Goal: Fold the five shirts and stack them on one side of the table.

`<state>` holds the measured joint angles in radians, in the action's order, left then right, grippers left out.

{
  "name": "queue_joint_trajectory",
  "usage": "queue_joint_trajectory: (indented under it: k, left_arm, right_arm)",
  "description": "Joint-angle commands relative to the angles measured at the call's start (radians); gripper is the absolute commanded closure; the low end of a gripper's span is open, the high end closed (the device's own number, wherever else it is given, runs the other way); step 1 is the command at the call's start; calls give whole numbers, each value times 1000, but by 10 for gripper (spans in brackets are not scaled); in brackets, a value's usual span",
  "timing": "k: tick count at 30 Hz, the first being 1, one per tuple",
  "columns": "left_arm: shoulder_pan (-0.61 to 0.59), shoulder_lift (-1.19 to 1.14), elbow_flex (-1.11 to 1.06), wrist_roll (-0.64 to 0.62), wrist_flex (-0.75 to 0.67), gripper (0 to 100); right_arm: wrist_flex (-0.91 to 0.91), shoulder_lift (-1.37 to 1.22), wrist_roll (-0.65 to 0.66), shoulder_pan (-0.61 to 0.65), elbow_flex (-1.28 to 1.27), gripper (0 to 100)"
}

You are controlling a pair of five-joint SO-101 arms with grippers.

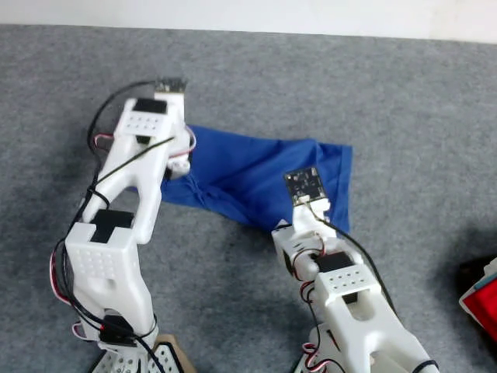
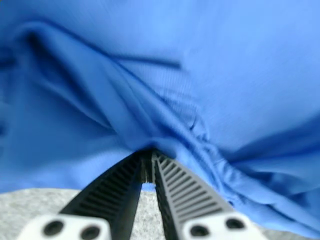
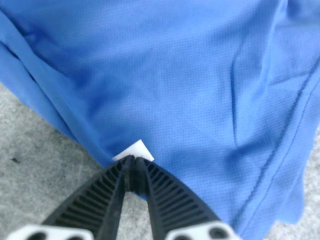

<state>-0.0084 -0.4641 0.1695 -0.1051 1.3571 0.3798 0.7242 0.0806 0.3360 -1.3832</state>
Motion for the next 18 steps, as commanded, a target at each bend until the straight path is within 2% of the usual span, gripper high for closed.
queue_joint_trajectory:
  k: [1, 12, 14, 18]
  left_arm:
    - [15, 4, 170, 5, 66, 994]
    - [10, -81, 246, 5, -80, 994]
    - [8, -102, 289, 5, -74, 994]
    - [4, -70, 414, -31, 43, 994]
  right_arm:
    - [-13, 21, 12, 5, 2, 991]
    - [-13, 18, 12, 5, 2, 991]
    - [-13, 18, 12, 5, 2, 991]
    - [-13, 16, 15, 5, 2, 991]
